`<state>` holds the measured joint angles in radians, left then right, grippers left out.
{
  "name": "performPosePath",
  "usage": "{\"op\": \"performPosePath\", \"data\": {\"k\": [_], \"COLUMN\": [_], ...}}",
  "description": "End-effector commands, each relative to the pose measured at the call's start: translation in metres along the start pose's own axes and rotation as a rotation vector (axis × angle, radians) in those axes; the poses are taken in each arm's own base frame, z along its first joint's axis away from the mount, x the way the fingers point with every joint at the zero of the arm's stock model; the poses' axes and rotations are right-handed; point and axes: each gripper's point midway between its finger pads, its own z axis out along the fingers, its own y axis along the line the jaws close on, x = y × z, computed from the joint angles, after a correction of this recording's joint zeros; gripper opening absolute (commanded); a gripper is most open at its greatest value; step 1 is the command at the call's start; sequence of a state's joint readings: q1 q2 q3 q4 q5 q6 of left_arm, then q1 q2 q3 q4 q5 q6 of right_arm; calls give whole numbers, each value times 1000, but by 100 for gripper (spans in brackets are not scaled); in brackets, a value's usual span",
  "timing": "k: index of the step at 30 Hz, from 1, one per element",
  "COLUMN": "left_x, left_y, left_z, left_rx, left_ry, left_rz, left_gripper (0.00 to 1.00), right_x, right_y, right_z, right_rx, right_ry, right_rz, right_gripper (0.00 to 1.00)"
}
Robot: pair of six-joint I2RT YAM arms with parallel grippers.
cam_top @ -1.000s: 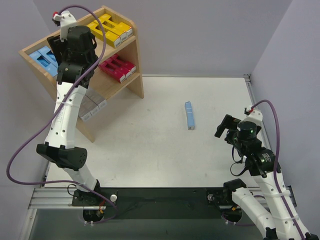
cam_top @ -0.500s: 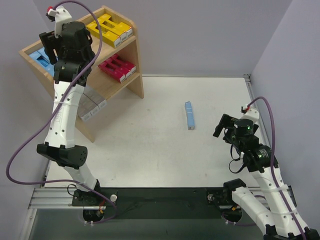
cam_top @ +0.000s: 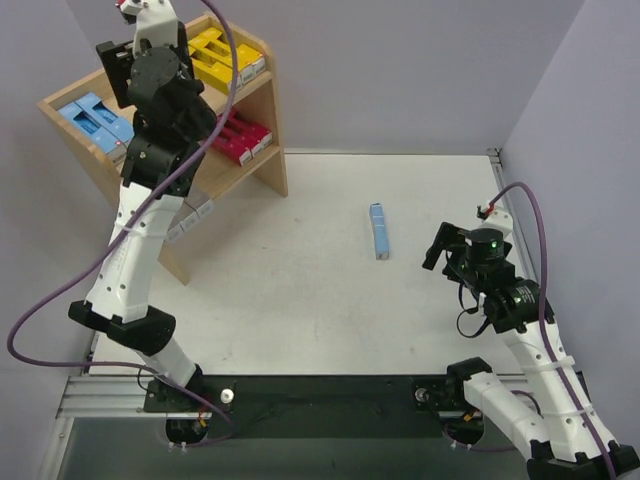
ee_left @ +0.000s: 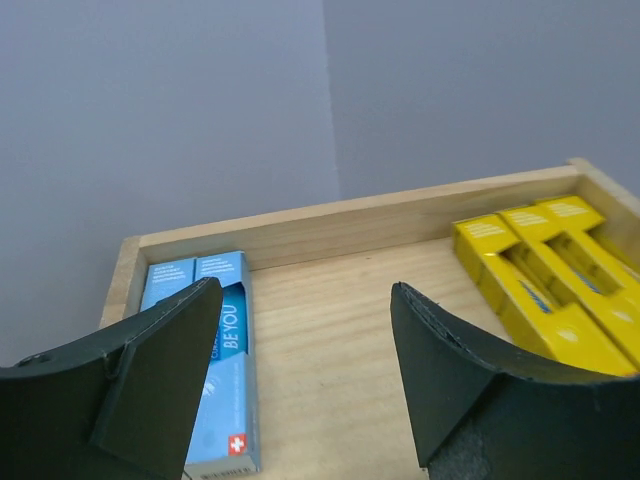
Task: Place and organize the toothpastes onto the shelf
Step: Adjust the toothpaste on the shelf, then pick up the toothpaste from the center of the board.
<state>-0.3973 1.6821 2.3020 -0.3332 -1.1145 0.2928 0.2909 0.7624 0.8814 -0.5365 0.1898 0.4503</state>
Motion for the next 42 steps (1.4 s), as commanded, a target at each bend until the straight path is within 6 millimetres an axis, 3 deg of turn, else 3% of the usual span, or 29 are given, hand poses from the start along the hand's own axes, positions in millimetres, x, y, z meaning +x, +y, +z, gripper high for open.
{"op": "performPosePath", "data": {"k": [1, 2, 4, 5, 6, 8, 10, 12, 13, 15, 16, 19, 20, 22, 27, 28, 30, 31, 33, 34, 36, 37, 39, 42], "left_x": [-44, -48, -32, -37, -20, -13, 13, 27, 49, 74, 99, 137, 158, 176, 228, 248, 258, 276, 273, 289, 290, 308, 317, 348], "left_y": [5, -1, -23, -30, -47, -65, -90, -104, -119, -137, -149, -174, -180, -193, -218, -227, -239, -249, -264, -272, -285, -292, -301, -314], "left_z": [-41, -56, -72, -92, -102, -133, -159, -185, -203, -229, -245, -282, -292, -312, -342, -348, -359, -365, -377, -382, -390, -394, -398, -403], "left_rx": [111, 165, 245, 323, 374, 489, 601, 703, 789, 890, 928, 1010, 1024, 1051, 1019, 1006, 1000, 996, 1005, 1000, 1000, 989, 979, 954], "left_ry": [-93, -96, -82, -90, -77, -72, -44, -12, 37, 84, 141, 229, 254, 283, 316, 328, 345, 353, 346, 349, 352, 359, 368, 376], "left_rz": [-105, -124, -113, -138, -99, -113, -81, -107, -127, -124, -134, -120, -92, -108, -94, -59, -79, -42, -90, -67, -85, -57, -64, -43], "left_gripper": [80, 80, 80, 80, 80, 81, 82, 82, 82, 83, 84, 88, 89, 91, 93, 94, 95, 95, 96, 95, 95, 95, 95, 95], "right_x": [-6, -6, -5, -5, -4, -1, 1, 3, 4, 4, 5, 6, 6, 8, 15, 17, 18, 18, 19, 19, 20, 20, 22, 23], "right_y": [8, 8, 8, 8, 7, 4, 1, -2, -3, -4, -4, -7, -8, -12, -28, -32, -36, -38, -42, -43, -45, -46, -47, -44], "right_z": [-5, -5, -4, -3, -3, -3, -3, -1, -1, 1, 3, 6, 7, 7, 4, 3, -2, -3, -8, -10, -14, -15, -19, -20], "right_rx": [-21, -19, -15, -13, -8, 6, 20, 39, 41, 52, 58, 79, 84, 105, 174, 189, 199, 206, 211, 208, 207, 209, 208, 191], "right_ry": [14, 14, 22, 26, 30, 40, 53, 60, 62, 72, 81, 93, 95, 102, 90, 87, 71, 65, 51, 49, 44, 43, 44, 59], "right_rz": [17, 20, 20, 19, 15, 11, 4, -3, -2, -5, -8, -7, -1, 13, 61, 64, 84, 91, 100, 103, 102, 102, 101, 112], "right_gripper": [96, 96, 96, 96, 96, 96, 96, 96, 96, 96, 96, 96, 96, 96, 96, 96, 96, 97, 96, 96, 96, 97, 96, 96]}}
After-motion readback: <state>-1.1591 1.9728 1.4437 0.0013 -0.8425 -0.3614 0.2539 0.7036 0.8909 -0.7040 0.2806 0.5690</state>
